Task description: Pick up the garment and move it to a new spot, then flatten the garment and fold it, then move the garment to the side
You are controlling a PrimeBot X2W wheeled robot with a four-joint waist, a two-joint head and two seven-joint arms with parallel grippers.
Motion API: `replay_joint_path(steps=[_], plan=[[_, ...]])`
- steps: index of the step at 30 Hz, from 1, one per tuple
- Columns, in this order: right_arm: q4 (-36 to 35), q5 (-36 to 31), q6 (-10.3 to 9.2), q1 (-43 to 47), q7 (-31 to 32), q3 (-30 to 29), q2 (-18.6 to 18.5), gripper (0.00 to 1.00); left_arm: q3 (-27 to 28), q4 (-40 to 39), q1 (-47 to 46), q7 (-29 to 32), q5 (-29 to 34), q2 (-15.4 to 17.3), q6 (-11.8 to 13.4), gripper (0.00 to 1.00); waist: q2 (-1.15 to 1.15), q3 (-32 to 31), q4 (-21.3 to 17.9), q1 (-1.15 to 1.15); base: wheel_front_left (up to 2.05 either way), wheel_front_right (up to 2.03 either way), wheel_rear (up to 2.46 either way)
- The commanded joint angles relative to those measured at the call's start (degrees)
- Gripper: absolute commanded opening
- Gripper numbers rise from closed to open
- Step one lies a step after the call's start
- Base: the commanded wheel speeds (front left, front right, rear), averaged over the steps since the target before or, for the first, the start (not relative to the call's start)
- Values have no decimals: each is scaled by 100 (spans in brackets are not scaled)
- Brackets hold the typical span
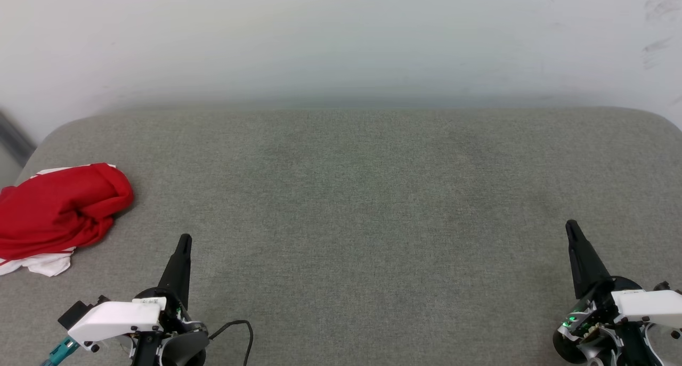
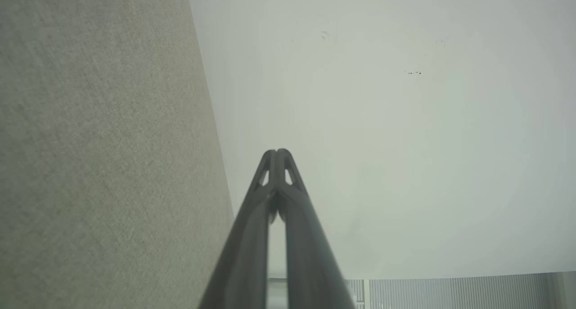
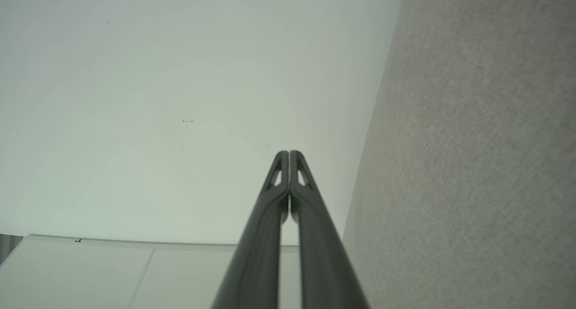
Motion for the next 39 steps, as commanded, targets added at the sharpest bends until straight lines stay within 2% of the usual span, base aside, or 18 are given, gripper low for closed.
replay_joint_path(steps=[1,39], plan=[[7,-34,-2,-77,13,-6,21,0,11,0,-40,11,5,-7,-11,0,0,0,0,0,0,0,0],[7,-31,-2,-77,10,-2,22,0,10,0,-40,10,5,-7,-11,0,0,0,0,0,0,0,0]])
